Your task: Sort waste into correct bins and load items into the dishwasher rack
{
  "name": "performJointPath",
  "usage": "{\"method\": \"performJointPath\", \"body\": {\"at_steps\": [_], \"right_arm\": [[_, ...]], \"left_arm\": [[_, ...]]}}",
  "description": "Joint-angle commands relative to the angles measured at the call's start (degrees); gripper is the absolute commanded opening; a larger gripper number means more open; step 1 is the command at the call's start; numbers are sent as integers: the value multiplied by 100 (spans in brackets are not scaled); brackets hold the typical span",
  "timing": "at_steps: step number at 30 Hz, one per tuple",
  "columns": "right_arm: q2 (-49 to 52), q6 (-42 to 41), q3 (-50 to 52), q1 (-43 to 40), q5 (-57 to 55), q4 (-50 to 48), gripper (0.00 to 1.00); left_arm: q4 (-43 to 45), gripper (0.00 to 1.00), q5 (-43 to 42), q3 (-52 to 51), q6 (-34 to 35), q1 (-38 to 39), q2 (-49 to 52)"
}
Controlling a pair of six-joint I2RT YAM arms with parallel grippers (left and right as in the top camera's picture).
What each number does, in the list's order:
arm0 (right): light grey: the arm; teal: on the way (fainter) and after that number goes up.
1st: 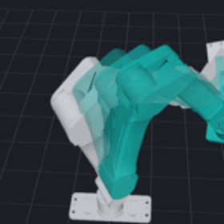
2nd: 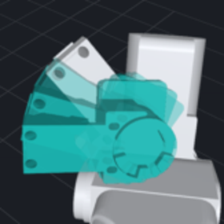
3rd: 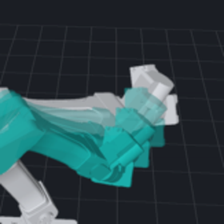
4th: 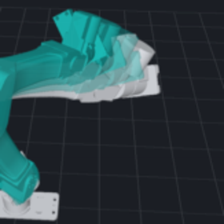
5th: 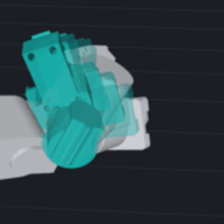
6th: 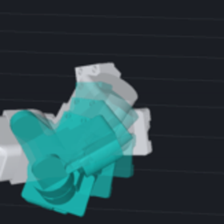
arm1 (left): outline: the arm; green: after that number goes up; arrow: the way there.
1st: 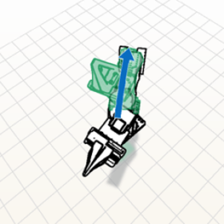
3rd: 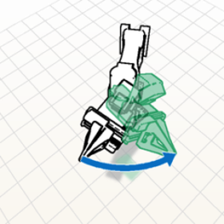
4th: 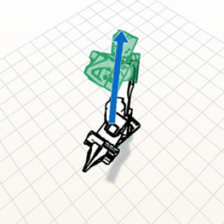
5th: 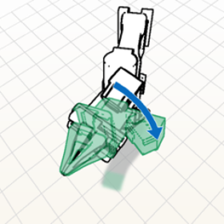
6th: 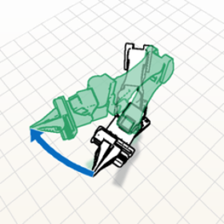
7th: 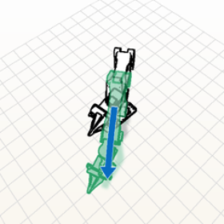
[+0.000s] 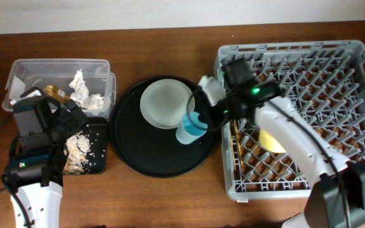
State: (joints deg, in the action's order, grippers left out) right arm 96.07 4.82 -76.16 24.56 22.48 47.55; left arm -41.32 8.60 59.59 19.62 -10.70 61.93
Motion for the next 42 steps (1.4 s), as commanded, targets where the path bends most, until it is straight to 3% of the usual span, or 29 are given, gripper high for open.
{"method": "performJointPath", "body": {"at_steps": [1, 3, 10, 12, 15, 18, 20, 24, 25, 26, 39, 42], "right_arm": [[-9, -868, 0, 942, -1810, -59, 4], [101, -1338, 7, 1373, -2223, -59, 5], [914, -1438, 22, 1443, -2199, -356, 6], [1016, -1438, 22, 1443, -2188, -345, 16], [890, -1434, -7, 1436, -2190, -345, 50], [599, -1410, -289, 1436, -2197, -181, 60], [199, -1412, -678, 1464, -2094, 153, 59], [-155, -1414, -752, 1676, -1517, 450, 46], [-105, -1414, -723, 1834, -1519, 494, 35], [-22, -1412, -671, 1991, -1552, 474, 31], [1082, -1480, -424, 2201, -1797, 39, 31], [1104, -1478, -424, 2275, -1799, 44, 26]], "left_arm": [[4, 99, 24, 61, 72, -24, -13], [4, 99, 24, 61, 70, -24, -13], [4, 99, 24, 61, 72, -24, -13], [4, 99, 24, 61, 72, -24, -13], [4, 99, 24, 61, 72, -24, -13], [4, 99, 24, 61, 72, -24, -13], [4, 99, 24, 61, 72, -24, -13], [4, 99, 24, 61, 70, -24, -13], [4, 99, 24, 61, 72, -24, -13], [4, 99, 24, 61, 72, -24, -13], [4, 99, 24, 61, 72, -24, -13], [4, 99, 24, 61, 70, -24, -13]]}}
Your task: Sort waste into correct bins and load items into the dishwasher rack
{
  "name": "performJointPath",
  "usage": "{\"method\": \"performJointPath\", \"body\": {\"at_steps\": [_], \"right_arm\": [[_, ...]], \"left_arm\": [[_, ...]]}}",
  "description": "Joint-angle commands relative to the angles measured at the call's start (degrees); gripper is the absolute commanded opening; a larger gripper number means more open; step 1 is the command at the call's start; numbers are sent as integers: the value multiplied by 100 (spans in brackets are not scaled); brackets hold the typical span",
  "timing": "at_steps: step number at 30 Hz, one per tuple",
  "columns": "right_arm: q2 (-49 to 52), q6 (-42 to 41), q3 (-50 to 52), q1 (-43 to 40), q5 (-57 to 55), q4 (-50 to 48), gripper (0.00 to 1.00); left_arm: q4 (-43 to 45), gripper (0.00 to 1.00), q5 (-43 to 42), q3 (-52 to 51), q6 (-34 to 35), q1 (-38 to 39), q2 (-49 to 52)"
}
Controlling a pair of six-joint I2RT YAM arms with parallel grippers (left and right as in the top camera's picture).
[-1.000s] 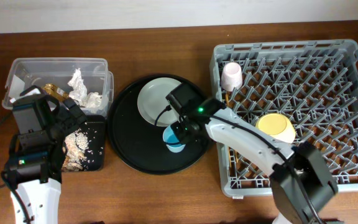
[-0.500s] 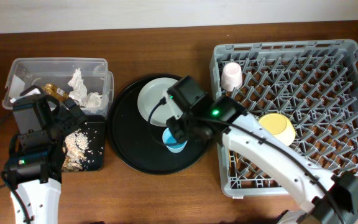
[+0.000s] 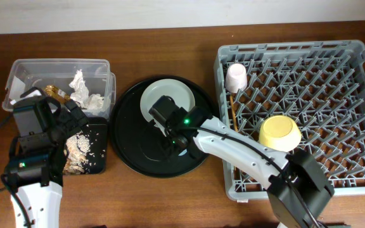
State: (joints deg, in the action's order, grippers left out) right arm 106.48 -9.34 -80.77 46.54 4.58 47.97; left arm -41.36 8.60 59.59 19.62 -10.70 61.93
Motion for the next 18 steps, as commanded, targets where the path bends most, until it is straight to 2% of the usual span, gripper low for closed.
{"method": "performJointPath", "body": {"at_steps": [1, 5, 8, 18], "right_arm": [[63, -61, 37, 153, -11, 0, 24], [63, -61, 37, 293, -247, 7, 20], [63, -61, 37, 289, -251, 31, 6], [72, -61, 39, 291, -339, 136, 11]], "left_arm": [[9, 99, 24, 61, 72, -24, -13], [9, 99, 24, 61, 72, -24, -13], [9, 99, 24, 61, 70, -24, -13], [9, 99, 24, 61, 72, -24, -13]]}}
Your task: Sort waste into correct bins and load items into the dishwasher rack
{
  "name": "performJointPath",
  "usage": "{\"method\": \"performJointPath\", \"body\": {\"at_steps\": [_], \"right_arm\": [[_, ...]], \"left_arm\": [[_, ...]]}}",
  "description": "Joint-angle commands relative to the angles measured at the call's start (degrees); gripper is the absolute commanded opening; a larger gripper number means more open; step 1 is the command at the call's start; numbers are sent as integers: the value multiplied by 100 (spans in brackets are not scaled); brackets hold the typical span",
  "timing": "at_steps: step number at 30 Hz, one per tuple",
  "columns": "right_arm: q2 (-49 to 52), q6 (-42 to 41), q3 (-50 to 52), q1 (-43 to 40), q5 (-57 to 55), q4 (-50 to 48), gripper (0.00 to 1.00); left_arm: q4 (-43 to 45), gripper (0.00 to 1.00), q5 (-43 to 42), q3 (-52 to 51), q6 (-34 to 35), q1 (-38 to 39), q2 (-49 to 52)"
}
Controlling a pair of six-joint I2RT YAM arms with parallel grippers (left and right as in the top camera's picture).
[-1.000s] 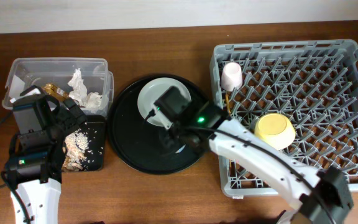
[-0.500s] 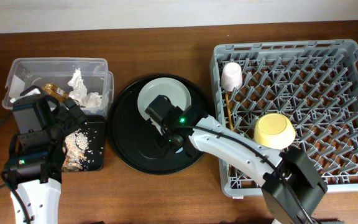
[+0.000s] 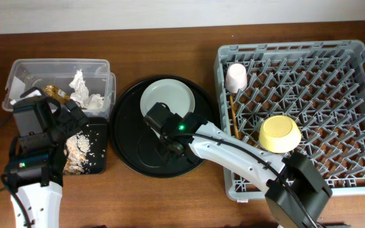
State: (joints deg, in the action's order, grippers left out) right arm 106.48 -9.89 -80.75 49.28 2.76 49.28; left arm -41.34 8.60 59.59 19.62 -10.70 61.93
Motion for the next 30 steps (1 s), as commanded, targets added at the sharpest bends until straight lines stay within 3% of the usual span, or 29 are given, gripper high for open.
{"method": "performJointPath", "body": {"at_steps": [1, 5, 11, 15, 18, 21, 25, 30], "right_arm": [[72, -7, 37, 17, -205, 2, 10], [72, -4, 46, 17, -205, 7, 4], [35, -4, 24, 13, -238, 87, 4], [-772, -4, -608, -348, 474, 221, 4], [-1469, 131, -660, -1427, 1196, 426, 4], [-1423, 798, -625, -2708, 3080, 496, 4], [-1241, 1279, -411, -3995, 4607, 452, 4], [-999, 1919, 275, -4887, 5300, 439, 4]], "left_arm": [[7, 99, 24, 61, 72, -24, -13], [7, 99, 24, 61, 72, -24, -13], [7, 99, 24, 61, 72, -24, -13], [7, 99, 24, 61, 72, -24, -13], [7, 99, 24, 61, 70, -24, -13], [7, 99, 24, 61, 70, -24, -13], [7, 99, 24, 61, 70, -24, -13], [7, 99, 24, 61, 72, -24, -13]]}}
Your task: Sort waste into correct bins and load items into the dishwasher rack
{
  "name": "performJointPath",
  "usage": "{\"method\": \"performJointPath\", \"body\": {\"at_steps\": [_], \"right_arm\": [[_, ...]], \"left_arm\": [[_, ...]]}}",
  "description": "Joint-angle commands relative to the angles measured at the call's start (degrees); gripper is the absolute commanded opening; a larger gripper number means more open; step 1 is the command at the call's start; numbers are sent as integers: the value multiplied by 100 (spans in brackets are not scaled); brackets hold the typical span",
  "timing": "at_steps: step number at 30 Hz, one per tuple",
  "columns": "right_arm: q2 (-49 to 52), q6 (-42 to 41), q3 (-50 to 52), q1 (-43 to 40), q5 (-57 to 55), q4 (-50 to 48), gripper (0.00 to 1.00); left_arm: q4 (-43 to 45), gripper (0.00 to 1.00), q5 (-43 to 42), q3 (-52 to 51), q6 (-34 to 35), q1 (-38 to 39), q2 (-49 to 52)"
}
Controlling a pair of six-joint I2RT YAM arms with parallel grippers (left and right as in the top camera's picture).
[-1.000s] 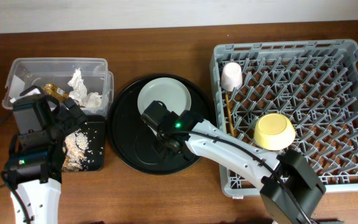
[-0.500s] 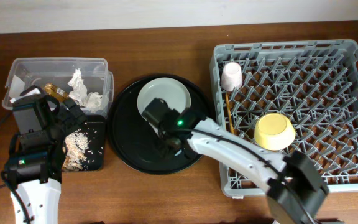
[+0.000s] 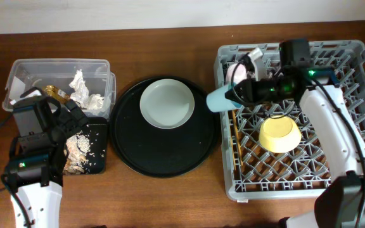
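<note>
My right gripper (image 3: 233, 94) is shut on a light blue cup (image 3: 218, 99), held on its side at the left edge of the grey dishwasher rack (image 3: 360, 95). A pale pink cup (image 3: 236, 75) stands upside down in the rack's back left corner. Near the rack's middle sits a yellow bowl (image 3: 279, 134). A pale green plate (image 3: 166, 104) lies on the round black tray (image 3: 163, 158). My left gripper (image 3: 73, 116) hovers over the black bin (image 3: 90, 161) of crumbs and looks open, holding nothing.
A clear plastic bin (image 3: 56, 66) with crumpled paper and a wrapper stands at the back left, touching the black bin. Wooden chopsticks (image 3: 234, 120) lie along the rack's left side. The brown table runs around everything.
My right gripper was down on the black tray, in front of the plate. Now it holds the blue cup at the rack's left edge. The left arm has not moved.
At first my right gripper held the pink cup by the rack's left corner while the blue cup stood on the tray. Then the pink cup stood in the rack and the gripper was down on the tray. Now the blue cup is off the tray, at the rack.
</note>
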State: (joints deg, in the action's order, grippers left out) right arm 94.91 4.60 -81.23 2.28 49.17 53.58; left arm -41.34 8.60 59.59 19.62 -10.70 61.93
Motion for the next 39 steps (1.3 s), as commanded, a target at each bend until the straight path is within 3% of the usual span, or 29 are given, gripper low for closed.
{"method": "performJointPath", "body": {"at_steps": [1, 8, 12, 20, 28, 30, 34, 35, 39], "right_arm": [[289, 557, 503, -302, 909, -109, 4], [866, 870, 960, -776, 1397, -431, 4], [866, 872, 984, -1016, 363, -297, 4], [831, 1154, 1095, -1075, -332, 94, 5], [-684, 962, 1080, -1456, -682, 540, 8], [-1274, 734, 1078, -1261, -929, 472, 8], [-2297, -317, 1078, 109, -2767, -369, 9], [-2356, -584, 1078, 914, -3486, -833, 11], [-1781, -619, 1080, 2667, -5226, -1950, 21]], "left_arm": [[7, 99, 24, 61, 70, -24, -13], [7, 99, 24, 61, 72, -24, -13], [7, 99, 24, 61, 72, -24, -13], [7, 99, 24, 61, 72, -24, -13], [7, 99, 24, 61, 72, -24, -13], [7, 99, 24, 61, 70, -24, -13], [7, 99, 24, 61, 70, -24, -13], [7, 99, 24, 61, 70, -24, -13], [7, 99, 24, 61, 72, -24, -13]]}}
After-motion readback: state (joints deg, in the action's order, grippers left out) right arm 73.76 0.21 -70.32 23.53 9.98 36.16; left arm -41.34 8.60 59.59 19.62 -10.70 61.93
